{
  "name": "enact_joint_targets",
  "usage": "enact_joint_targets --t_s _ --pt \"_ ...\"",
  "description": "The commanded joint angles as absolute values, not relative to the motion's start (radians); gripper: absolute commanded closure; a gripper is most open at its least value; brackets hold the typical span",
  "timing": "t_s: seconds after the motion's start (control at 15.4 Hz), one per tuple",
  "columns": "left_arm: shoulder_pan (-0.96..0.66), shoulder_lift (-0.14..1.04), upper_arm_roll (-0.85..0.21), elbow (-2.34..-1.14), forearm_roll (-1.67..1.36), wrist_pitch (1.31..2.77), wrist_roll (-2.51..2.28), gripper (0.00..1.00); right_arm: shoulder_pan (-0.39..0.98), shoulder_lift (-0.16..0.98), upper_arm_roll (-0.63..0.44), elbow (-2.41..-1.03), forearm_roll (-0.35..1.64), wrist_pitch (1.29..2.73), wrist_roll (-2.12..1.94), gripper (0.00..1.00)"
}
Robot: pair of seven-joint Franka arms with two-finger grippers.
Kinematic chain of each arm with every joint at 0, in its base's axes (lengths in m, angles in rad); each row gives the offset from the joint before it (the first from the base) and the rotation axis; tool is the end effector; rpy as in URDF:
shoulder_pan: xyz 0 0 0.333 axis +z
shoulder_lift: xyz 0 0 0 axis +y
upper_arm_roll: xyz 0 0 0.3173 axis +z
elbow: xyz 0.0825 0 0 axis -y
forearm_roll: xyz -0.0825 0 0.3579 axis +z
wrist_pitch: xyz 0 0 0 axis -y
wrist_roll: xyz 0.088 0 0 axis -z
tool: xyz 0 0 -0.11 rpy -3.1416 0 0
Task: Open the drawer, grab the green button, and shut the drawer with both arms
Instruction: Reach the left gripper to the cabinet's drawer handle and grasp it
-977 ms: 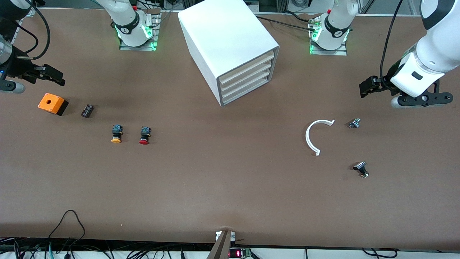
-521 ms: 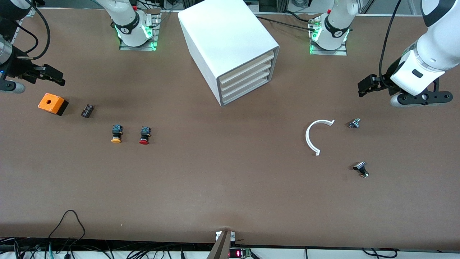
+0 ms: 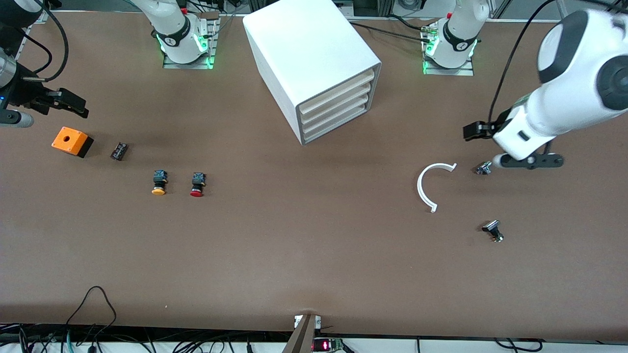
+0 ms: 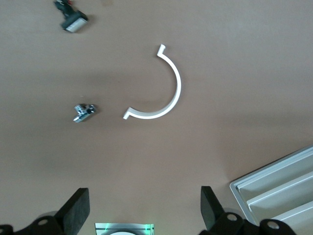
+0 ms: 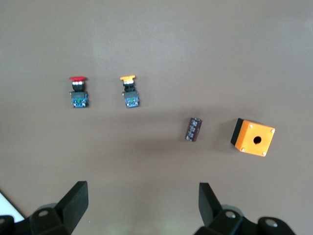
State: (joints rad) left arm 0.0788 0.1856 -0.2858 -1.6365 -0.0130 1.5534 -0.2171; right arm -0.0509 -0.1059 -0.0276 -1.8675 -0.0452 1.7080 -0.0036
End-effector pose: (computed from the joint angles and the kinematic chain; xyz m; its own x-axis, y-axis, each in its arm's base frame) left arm 0.5512 -0.1059 0.4951 0.9640 0.0080 -0.2659 0.0104 -0.9999 0.0075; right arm 0.4956 -0.0440 0.5559 0.9962 -0.0682 -0.0539 -0.0661 -0.9970 0.0413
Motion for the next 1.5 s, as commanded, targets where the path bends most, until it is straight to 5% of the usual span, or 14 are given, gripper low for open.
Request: enact_joint_targets --t_s 0.0,0.52,1.11,1.43 --pt "0.087 0.265 -0.296 -1.624 -0.069 1.578 -0.161 0.0 -0.054 -0.046 -0.023 -1.784 -0.032 1.707 -0.008 0.0" --pt "0.052 0.511 -0.296 -1.796 -0.477 1.785 -0.005 0.0 -0.055 -0.046 -0.021 -1.786 -0.031 1.694 -0.02 0.0" --pt "-0.006 0.552 -0.402 -2.095 -0.887 2.017 0.357 0.01 -0.054 -0.046 -0.02 -1.784 -0.029 1.694 -0.008 0.01" --pt "-0.011 0.538 -0.482 -2.172 -0.959 2.088 0.388 0.06 -0.045 -0.046 -0.018 -1.782 -0.029 1.692 -0.009 0.35"
